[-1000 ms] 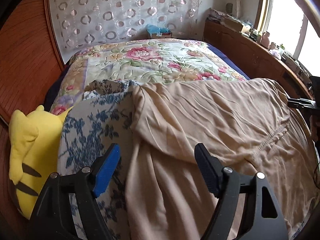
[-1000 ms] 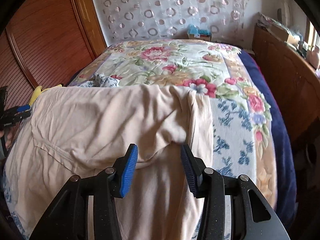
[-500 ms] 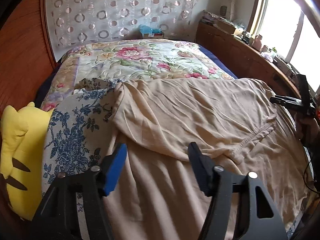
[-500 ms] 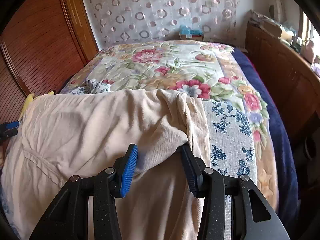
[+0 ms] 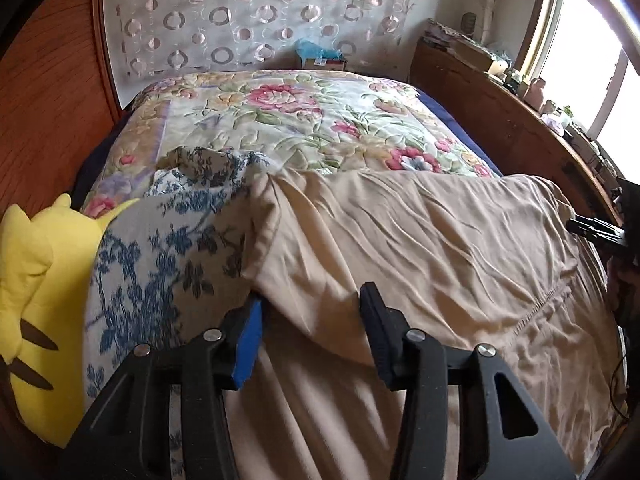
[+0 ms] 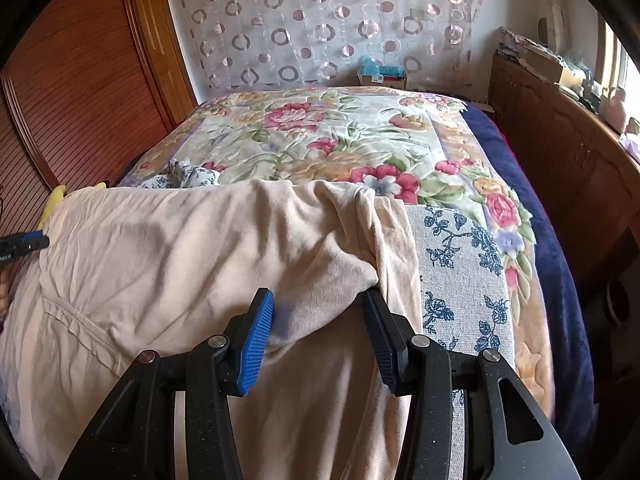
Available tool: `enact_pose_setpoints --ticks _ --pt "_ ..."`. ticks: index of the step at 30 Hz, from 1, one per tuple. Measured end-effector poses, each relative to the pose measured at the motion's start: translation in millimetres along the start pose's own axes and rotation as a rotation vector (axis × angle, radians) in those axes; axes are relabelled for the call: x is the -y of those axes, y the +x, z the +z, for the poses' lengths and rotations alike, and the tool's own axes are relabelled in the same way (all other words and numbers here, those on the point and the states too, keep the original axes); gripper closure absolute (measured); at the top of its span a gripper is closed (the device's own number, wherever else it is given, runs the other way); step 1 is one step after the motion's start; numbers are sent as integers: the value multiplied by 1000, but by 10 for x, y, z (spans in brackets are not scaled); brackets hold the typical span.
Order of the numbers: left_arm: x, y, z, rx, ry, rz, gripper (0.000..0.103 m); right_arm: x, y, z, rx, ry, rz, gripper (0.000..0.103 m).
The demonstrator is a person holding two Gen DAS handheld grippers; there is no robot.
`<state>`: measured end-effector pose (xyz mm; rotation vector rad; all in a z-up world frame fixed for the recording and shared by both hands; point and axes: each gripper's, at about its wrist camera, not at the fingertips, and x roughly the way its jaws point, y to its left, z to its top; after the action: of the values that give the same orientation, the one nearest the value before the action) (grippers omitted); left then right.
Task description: Fold small clothes
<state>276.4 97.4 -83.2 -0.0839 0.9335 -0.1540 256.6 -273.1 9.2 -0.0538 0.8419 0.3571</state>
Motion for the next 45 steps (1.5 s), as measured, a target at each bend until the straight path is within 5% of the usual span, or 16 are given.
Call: enact_pose_setpoints --ticks 3,12,15,16,32,45 --pt "21 25 36 6 8 -6 57 38 3 11 0 1 4 54" --pt "-25 135 112 23 22 37 98 -36 67 67 -22 -77 -52 56" --pt "-9 53 121 48 20 35 99 -56 82 150 -50 -100 -42 96" --pt "5 1 122 65 18 34 99 -71 87 177 -57 -117 -42 99" --pt "77 -935 27 269 -18 -2 100 -92 -1055 127 241 -126 46 101" --pt "107 -1431 -611 287 -12 14 100 -257 -1726 -871 303 -155 71 101"
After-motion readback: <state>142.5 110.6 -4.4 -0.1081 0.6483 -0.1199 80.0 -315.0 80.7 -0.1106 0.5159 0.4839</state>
